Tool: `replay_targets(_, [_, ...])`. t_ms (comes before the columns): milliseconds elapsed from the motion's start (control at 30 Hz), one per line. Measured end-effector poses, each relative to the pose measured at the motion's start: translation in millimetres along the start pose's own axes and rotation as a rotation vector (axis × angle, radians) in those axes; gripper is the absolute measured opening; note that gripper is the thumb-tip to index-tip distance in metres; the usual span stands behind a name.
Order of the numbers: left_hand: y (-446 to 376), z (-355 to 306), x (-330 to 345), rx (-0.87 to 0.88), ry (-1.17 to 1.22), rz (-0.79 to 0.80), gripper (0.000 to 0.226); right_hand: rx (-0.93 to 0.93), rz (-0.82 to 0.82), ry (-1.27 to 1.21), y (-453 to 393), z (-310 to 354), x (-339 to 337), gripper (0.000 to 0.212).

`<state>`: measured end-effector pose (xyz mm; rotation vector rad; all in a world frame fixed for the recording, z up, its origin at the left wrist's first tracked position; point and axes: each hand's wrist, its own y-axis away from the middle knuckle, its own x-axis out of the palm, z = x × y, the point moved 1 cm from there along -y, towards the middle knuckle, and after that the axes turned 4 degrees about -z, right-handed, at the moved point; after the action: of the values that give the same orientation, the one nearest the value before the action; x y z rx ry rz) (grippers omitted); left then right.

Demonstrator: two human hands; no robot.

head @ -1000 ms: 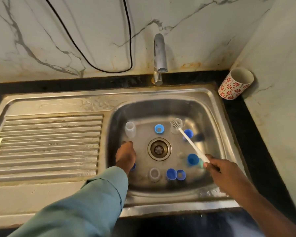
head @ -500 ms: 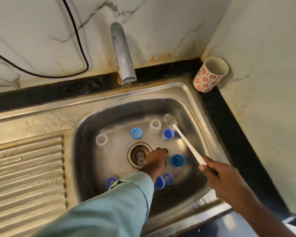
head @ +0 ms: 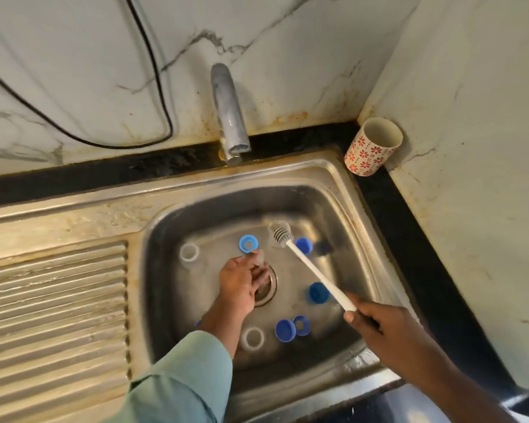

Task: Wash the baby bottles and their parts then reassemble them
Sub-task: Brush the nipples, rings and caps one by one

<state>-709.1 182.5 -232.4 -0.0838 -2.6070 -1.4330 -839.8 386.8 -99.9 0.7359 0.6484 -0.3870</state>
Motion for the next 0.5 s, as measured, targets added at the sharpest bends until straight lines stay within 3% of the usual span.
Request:
replay_targets(67, [7, -19, -12, -0.037, 0.194, 0.028, 0.025, -0.062, 0.052, 0.04, 6, 2, -2, 0.023])
replay_targets(167, [27, -40, -28, -0.005, 0.327, 0.008, 0.021, -0.186, 0.106, 0.149, 18, 12, -8, 0.037])
replay_targets(367, [80, -59, -42, 0.035, 0.386, 0.064, 0.029, -0.445, 0.05, 0.488, 29, 39, -20, 0.047])
replay_targets(500, [101, -66, -51, 0.153, 0.341, 0.032, 0.024, -0.599, -0.039, 0.734, 40, 45, -21, 0.054])
